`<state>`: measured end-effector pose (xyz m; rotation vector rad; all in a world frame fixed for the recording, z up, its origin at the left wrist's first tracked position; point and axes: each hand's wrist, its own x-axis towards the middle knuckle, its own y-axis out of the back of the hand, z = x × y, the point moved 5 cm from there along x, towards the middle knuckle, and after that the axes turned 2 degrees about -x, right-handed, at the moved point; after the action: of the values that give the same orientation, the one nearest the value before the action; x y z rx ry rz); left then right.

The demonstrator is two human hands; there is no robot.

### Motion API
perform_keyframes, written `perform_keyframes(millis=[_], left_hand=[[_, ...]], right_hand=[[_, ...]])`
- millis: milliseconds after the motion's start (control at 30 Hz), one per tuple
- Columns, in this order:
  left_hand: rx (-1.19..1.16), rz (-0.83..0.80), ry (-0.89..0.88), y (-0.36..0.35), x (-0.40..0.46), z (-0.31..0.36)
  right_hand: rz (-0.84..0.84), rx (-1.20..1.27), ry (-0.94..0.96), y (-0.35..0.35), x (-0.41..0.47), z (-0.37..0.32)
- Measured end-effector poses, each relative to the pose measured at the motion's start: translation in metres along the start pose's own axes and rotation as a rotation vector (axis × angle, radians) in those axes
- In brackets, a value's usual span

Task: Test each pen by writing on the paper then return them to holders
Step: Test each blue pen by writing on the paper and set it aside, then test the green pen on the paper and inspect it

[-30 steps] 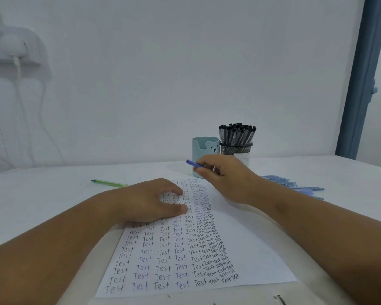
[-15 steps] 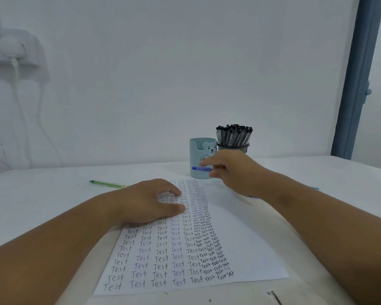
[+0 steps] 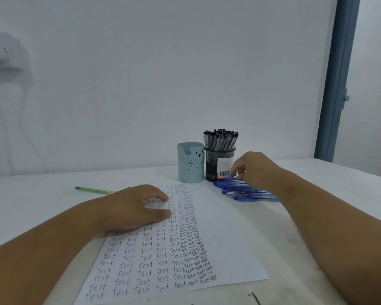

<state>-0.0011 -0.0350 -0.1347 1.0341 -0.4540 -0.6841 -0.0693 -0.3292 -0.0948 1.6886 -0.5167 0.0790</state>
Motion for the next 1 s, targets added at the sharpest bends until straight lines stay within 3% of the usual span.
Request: perform_keyframes(millis=[200,400,600,800,1000], left_hand=[[-0.001,0.001,0.004,0.0,-0.001,0.0],[0.015,0.006,0.001,0.001,0.0,0.001],[0.021,0.134,-0.004,0.013,-0.001,0.0],[0.057,0.326,0.017,0.041,0.0,-0.035],[0.133,0.257,0.212,0.046,0.001,-0.084]], right_hand=[[-0.073,-0.02,-0.008,-0.006,0.0,-0.001],[-0.03,-0.002,0.035,-0.006,0.0,-0.006],[0.068,0.082,0.261,-0.013,-0.009,-0.061],[-0.028,0.14,0.498,-0.034,-0.037,-0.126],[-0.113,0.093,0.565,-0.049,-0.04,-0.14]])
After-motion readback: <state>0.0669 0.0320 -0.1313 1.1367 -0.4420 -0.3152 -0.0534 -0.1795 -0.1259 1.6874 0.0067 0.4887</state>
